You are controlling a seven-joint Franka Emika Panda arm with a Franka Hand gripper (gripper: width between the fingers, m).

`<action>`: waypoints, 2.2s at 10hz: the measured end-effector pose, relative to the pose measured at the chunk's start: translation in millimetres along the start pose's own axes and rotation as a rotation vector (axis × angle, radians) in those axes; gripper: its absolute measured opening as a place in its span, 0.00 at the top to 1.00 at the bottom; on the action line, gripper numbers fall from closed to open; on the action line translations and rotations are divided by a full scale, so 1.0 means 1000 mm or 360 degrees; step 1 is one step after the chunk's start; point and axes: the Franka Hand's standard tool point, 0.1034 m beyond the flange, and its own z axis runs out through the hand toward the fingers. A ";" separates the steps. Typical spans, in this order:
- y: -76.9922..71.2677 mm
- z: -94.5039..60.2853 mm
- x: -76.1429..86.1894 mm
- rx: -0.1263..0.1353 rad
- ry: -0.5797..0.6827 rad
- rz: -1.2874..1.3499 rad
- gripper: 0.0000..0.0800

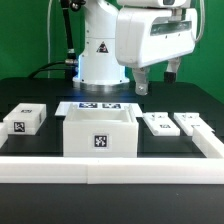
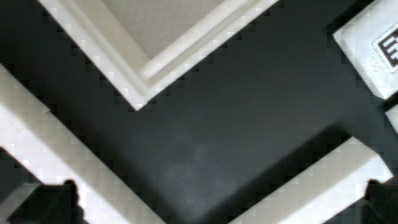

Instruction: Assemble cabinet

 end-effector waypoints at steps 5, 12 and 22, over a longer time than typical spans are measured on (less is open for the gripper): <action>0.000 0.000 0.000 0.0000 0.0000 0.0000 0.00; 0.016 0.005 -0.024 0.0003 -0.0016 -0.0391 0.00; 0.019 0.020 -0.049 -0.0036 0.0009 -0.0806 0.00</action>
Offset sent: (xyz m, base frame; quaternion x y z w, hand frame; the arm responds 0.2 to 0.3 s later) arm 0.0000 0.0000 0.0000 0.0000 0.0000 0.0000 1.0000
